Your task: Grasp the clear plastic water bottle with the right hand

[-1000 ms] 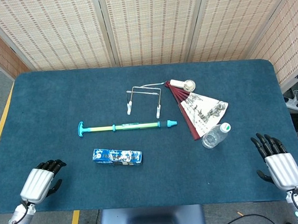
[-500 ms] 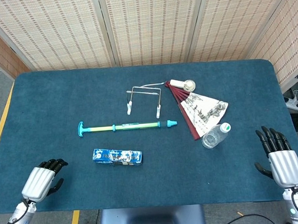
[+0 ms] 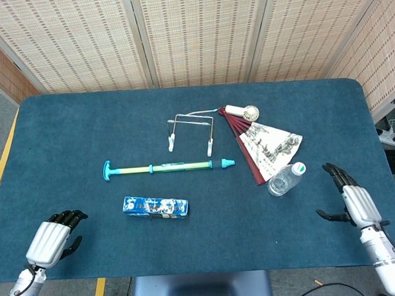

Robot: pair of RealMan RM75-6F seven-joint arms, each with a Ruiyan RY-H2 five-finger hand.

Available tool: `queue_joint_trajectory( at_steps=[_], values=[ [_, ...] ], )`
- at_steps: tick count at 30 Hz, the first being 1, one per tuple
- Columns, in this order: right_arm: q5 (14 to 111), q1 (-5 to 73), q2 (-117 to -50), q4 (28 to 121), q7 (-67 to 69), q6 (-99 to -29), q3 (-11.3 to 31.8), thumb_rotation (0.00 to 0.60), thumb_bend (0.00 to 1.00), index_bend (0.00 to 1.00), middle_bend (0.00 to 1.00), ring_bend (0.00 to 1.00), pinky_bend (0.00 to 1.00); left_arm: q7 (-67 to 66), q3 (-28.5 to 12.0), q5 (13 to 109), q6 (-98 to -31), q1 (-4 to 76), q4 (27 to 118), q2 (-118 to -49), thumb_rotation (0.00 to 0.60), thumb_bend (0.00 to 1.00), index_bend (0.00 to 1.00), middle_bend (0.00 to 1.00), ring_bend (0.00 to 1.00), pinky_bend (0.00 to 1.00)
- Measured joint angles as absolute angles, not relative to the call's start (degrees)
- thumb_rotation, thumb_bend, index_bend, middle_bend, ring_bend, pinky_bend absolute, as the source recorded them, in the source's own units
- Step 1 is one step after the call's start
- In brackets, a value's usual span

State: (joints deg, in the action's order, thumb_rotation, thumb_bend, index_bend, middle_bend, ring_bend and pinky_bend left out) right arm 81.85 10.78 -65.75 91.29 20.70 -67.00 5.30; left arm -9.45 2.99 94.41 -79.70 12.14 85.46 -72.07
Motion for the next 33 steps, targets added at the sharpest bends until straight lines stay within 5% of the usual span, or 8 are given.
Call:
queue_joint_trajectory(
  at_steps=[10,28,30,33],
  values=[
    [83.58,17.26,-68.84,85.39,42.61,-59.41,6.11,0.600,0.10,0.00,0.01,0.00,0.10,-9.75,3.07,94.29,-79.42,12.17,85.74,-72.11,0.600,0.36,0.29,0.27,0.26,0.41],
    [84.93,23.52,-77.15,77.55,51.42,-56.08,6.17,0.600,0.11,0.00,0.13,0.00,0.10,-9.70,3.14,94.59,-79.99,11.94,85.92,-71.87,0.600,0.36,0.29,0.28,0.26,0.41],
    [84.44,23.52,-77.90,76.96,50.76,-56.62,6.37,0.600,0.13,0.03,0.20,0.02,0.11,-9.62,3.10,94.53,-79.94,11.96,86.02,-71.87,0.600,0.36,0.29,0.28,0.26,0.41],
    [83.12,23.34,-79.37,75.87,48.96,-57.85,6.98,0.600,0.20,0.26,0.37,0.19,0.27,-9.68,3.13,94.71,-80.09,11.94,85.98,-71.87,0.600,0.36,0.28,0.28,0.26,0.41]
  ],
)
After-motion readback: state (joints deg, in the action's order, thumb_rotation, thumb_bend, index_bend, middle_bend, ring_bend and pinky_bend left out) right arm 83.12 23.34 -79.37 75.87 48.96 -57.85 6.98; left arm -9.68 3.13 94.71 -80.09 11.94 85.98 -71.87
